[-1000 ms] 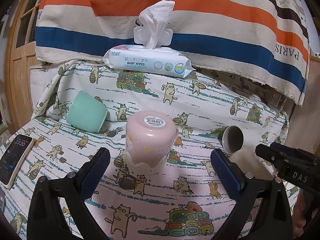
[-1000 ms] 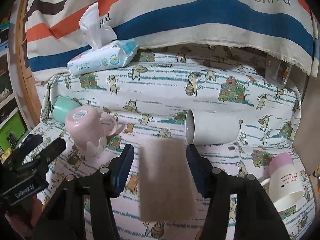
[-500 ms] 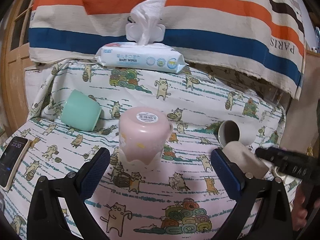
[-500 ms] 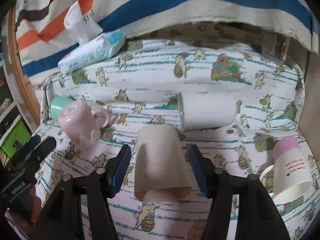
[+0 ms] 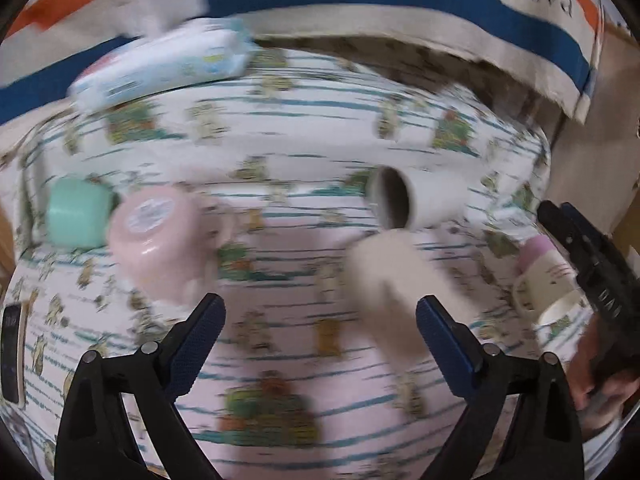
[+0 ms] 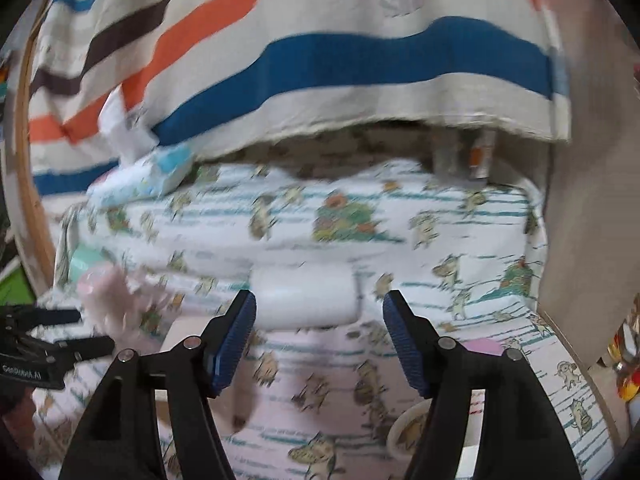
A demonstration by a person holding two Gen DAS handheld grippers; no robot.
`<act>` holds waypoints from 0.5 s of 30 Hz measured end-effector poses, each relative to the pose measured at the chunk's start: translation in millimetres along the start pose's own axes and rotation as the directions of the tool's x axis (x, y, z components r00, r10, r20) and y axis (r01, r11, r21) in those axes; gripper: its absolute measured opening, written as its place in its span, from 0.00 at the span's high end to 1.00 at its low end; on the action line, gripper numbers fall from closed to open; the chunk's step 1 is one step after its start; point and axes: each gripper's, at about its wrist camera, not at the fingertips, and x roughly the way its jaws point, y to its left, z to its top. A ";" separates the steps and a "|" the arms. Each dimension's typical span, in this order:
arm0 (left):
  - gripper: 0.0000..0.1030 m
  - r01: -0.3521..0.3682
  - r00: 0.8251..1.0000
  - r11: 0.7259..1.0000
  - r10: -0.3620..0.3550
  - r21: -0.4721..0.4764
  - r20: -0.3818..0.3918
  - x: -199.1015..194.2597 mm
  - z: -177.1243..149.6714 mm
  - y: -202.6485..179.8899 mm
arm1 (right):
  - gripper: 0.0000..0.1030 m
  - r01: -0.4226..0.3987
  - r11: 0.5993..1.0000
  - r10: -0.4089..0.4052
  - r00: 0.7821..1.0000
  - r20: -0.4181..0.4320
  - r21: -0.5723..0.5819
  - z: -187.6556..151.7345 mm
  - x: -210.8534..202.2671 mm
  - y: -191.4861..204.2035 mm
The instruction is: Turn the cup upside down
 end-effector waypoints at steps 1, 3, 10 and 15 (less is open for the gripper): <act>0.08 -0.002 1.000 1.000 0.002 0.006 -0.015 1.9 7.4 -11.1 | 0.33 0.015 1.000 -0.015 1.000 0.020 0.021 -0.8 -1.2 -5.0; 0.08 -0.034 0.997 0.999 0.034 0.004 -0.064 10.9 21.3 -29.0 | 0.33 0.048 0.997 -0.049 0.998 0.029 0.053 -0.5 -2.7 -12.4; 0.22 -0.059 0.953 0.992 0.022 -0.114 -0.301 69.4 55.4 -42.3 | 0.15 0.100 0.985 -0.121 0.981 0.152 0.139 -2.2 -25.8 -29.4; 0.22 -0.074 0.932 0.979 0.000 -0.192 -0.362 89.6 55.4 -42.5 | 0.14 0.127 0.985 -0.150 0.966 0.211 0.120 -1.6 -38.2 -23.1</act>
